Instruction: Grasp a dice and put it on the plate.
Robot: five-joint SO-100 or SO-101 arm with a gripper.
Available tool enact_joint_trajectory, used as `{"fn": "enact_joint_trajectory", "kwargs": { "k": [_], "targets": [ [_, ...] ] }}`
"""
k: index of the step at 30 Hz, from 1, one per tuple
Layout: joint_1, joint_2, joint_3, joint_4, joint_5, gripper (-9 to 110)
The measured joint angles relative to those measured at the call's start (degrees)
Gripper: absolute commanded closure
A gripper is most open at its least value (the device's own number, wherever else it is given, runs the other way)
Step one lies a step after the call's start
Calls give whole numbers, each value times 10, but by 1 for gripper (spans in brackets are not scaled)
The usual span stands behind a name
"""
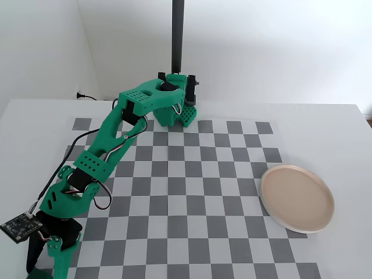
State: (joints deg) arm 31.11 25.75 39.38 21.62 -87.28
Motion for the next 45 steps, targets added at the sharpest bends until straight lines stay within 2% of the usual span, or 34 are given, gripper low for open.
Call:
{"fn": "enact_joint_trajectory", "kwargs": {
  "k": [11,21,33,45],
  "targets": [
    [0,-25,-33,2,0,79],
    [0,-34,-40,1,-11,106],
    [-3,-38,-41,-8,-1,106],
    [-51,34,-46,114,86,106]
  ]
}}
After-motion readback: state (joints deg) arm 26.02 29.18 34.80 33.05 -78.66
